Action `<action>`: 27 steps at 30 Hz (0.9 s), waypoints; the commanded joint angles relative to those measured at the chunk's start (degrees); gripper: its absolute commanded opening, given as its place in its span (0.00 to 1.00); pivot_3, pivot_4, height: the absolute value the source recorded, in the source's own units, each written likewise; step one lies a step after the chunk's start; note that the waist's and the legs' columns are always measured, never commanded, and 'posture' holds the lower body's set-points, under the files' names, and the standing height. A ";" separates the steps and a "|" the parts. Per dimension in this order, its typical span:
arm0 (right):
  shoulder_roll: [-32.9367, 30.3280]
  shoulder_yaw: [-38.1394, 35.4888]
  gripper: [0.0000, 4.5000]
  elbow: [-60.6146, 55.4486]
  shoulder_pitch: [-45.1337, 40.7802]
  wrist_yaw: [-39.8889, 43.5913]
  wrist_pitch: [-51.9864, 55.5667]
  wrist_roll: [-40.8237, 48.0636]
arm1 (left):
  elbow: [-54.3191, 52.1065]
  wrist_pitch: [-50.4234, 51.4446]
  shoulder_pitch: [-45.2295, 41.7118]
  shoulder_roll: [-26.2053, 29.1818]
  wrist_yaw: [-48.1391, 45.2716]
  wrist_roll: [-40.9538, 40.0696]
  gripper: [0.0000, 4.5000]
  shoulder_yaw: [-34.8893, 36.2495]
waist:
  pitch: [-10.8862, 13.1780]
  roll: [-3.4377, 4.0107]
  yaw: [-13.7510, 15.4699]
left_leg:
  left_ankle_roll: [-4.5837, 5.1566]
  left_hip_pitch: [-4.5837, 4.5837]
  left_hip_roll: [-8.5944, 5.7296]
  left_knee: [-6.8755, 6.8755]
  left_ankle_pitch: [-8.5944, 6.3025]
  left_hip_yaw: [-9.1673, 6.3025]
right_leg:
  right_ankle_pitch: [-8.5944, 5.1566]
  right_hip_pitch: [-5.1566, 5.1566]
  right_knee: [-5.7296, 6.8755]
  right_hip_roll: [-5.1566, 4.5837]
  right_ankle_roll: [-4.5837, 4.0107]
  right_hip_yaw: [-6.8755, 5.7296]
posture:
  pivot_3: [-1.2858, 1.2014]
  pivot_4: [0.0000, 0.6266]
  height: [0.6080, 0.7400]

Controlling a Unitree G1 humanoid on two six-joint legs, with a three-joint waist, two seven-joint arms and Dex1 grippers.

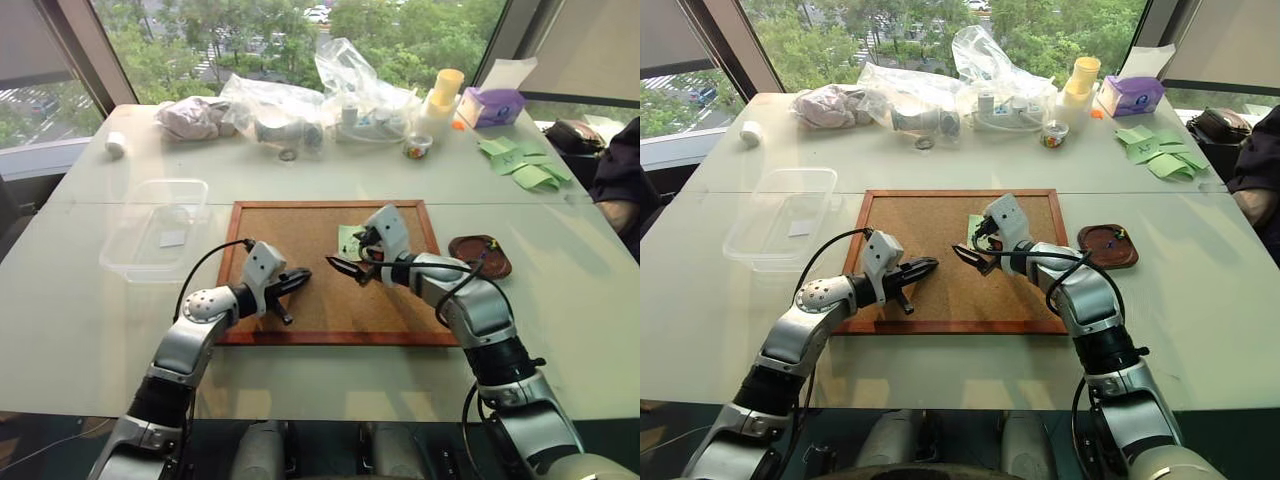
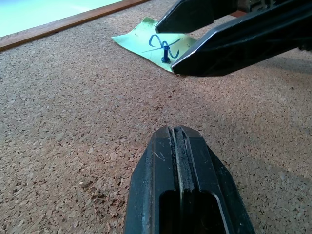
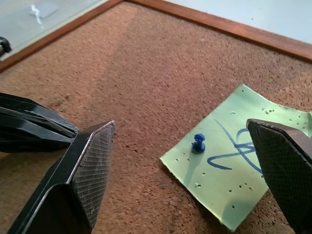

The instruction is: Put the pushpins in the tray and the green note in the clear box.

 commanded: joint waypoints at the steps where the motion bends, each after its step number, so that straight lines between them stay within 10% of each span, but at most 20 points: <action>1: 1.46 -0.30 0.81 2.24 -2.00 0.63 -3.39 -1.17 | 1.91 2.25 1.89 0.48 0.73 1.13 0.00 -0.30 | 0.00 0.00 -0.02 | -0.01 0.00 0.00 0.00 0.00 0.00 | 0.00 0.00 0.00 0.00 0.00 0.00 | 0.52 0.24 1.00; 9: 1.64 -0.09 0.03 3.65 -0.98 2.08 -5.52 -3.38 | 1.26 2.47 2.39 0.60 1.29 1.00 0.00 -0.21 | 0.00 0.00 -0.07 | -0.04 0.01 0.02 -0.02 0.02 0.01 | 0.00 -0.01 0.00 0.00 0.00 0.00 | 0.52 0.24 1.00; 27: -5.50 -3.13 0.03 -24.68 2.46 4.71 6.66 2.06 | 3.70 4.79 -1.10 0.77 -0.57 -0.75 0.00 0.89 | 0.00 0.00 0.21 | 0.15 -0.06 0.02 -0.10 -0.09 -0.06 | 0.00 -0.14 0.02 0.02 0.00 0.00 | 0.52 0.24 1.00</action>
